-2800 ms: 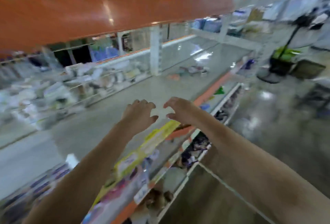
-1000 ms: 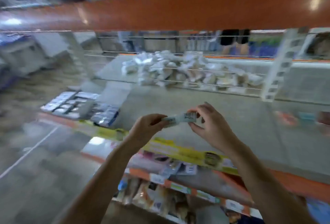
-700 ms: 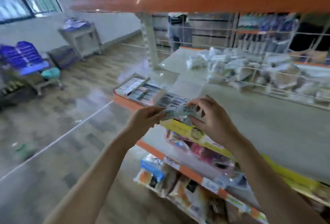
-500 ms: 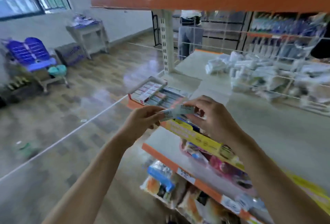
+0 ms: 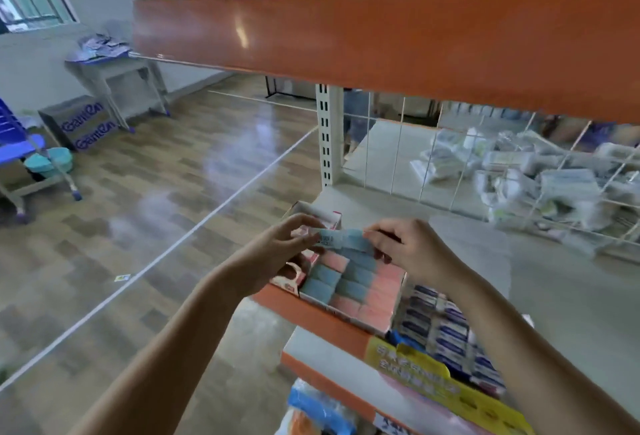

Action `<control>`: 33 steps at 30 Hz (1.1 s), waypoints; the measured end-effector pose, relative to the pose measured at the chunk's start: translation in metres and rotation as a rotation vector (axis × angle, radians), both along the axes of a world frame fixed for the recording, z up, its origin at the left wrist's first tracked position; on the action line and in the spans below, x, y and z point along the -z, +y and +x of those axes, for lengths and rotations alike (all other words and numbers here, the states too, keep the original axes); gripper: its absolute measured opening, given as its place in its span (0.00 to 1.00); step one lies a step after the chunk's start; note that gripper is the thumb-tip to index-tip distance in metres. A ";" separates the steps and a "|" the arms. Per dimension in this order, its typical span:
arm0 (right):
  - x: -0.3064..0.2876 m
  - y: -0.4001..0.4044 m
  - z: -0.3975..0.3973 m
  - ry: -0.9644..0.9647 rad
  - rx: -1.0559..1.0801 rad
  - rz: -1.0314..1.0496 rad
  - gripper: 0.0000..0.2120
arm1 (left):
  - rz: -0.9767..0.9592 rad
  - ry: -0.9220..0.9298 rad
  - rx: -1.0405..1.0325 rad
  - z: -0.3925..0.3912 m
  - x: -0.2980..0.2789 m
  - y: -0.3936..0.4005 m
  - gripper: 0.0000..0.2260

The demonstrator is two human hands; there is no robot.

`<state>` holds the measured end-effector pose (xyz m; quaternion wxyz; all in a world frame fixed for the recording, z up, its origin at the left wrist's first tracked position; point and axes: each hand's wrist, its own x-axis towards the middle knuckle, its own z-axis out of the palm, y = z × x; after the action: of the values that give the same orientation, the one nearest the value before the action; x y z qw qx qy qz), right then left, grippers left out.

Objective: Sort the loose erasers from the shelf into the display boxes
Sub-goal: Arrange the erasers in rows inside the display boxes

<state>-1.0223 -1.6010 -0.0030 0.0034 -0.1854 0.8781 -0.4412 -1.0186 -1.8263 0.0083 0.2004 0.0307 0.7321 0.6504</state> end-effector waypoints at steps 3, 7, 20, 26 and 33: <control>0.005 -0.004 -0.012 -0.054 0.055 0.000 0.09 | 0.068 -0.076 0.080 -0.025 0.008 -0.006 0.10; 0.012 -0.006 -0.018 -0.136 0.163 -0.041 0.08 | 0.092 -0.120 0.179 -0.055 0.014 -0.006 0.15; 0.012 -0.022 -0.010 -0.306 0.459 -0.133 0.09 | -0.530 0.566 0.544 -0.105 0.035 0.001 0.08; 0.017 -0.028 -0.008 -0.293 0.489 -0.012 0.10 | -0.657 0.717 0.559 -0.108 0.039 0.011 0.08; 0.017 -0.020 -0.004 -0.262 0.508 0.074 0.10 | -0.675 0.706 0.601 -0.108 0.041 0.024 0.07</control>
<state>-1.0268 -1.6212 -0.0198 0.0130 0.0993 0.9039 -0.4159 -1.1269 -1.8022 -0.0327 0.1184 0.3873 0.8808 0.2452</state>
